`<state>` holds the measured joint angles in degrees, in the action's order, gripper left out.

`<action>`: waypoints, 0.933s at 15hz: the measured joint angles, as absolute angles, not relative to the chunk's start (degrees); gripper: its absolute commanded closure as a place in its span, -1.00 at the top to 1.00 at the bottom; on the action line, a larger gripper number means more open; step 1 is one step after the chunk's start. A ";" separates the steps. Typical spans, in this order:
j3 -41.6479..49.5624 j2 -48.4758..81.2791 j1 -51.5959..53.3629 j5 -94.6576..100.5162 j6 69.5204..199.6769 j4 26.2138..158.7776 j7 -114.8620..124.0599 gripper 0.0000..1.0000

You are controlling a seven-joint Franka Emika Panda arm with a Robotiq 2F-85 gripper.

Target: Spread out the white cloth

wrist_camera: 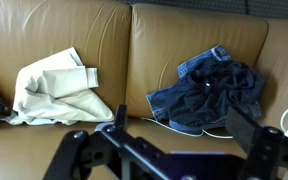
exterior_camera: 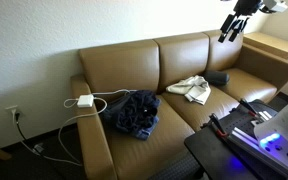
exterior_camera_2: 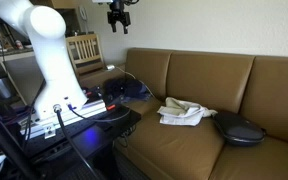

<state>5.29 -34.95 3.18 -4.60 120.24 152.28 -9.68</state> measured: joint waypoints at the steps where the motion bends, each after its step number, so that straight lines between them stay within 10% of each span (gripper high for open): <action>1: 5.29 -34.95 3.18 -4.60 120.24 152.28 -9.68 1.00; 14: -0.34 -0.13 -3.34 5.13 155.53 154.62 26.28 1.00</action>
